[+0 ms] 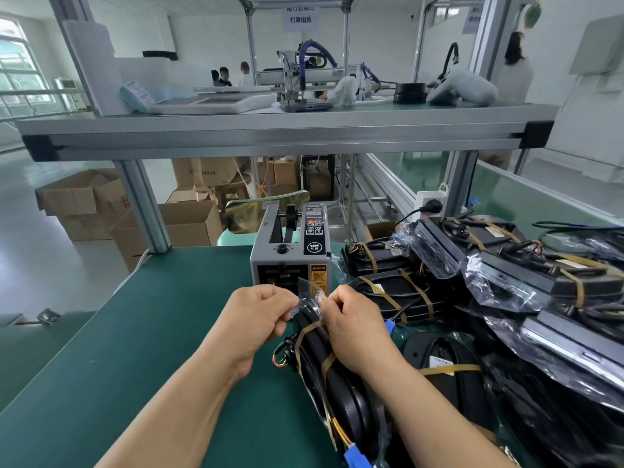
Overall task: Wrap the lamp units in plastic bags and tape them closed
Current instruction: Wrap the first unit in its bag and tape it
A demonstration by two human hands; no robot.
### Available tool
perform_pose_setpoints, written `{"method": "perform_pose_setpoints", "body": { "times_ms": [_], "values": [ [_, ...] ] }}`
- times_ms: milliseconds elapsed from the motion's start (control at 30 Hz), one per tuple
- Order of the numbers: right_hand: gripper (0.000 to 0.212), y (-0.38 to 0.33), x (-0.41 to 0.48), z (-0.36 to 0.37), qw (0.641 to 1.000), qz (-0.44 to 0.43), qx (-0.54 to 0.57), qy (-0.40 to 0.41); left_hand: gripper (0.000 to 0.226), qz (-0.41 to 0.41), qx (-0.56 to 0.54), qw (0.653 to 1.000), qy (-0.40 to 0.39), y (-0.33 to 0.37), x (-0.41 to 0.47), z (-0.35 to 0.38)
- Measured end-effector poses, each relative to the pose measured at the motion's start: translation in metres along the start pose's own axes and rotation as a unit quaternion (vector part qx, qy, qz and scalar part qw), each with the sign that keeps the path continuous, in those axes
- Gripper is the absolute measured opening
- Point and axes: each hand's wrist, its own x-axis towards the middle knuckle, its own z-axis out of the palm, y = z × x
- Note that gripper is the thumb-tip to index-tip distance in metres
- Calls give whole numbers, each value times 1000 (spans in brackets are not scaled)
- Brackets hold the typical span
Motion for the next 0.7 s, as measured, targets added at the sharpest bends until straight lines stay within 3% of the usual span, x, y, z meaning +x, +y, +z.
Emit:
{"method": "perform_pose_setpoints", "body": {
  "times_ms": [67,200,700],
  "values": [
    [33,-1,0,1,1000,-1,-4,2,29,0,8,1000,-3,0,0,2],
    [33,-2,-1,1,1000,-7,-10,5,14,-5,11,1000,-1,-2,0,8],
    [31,-3,-1,3,1000,-15,-19,8,18,13,12,999,27,-6,-3,13]
  ]
}}
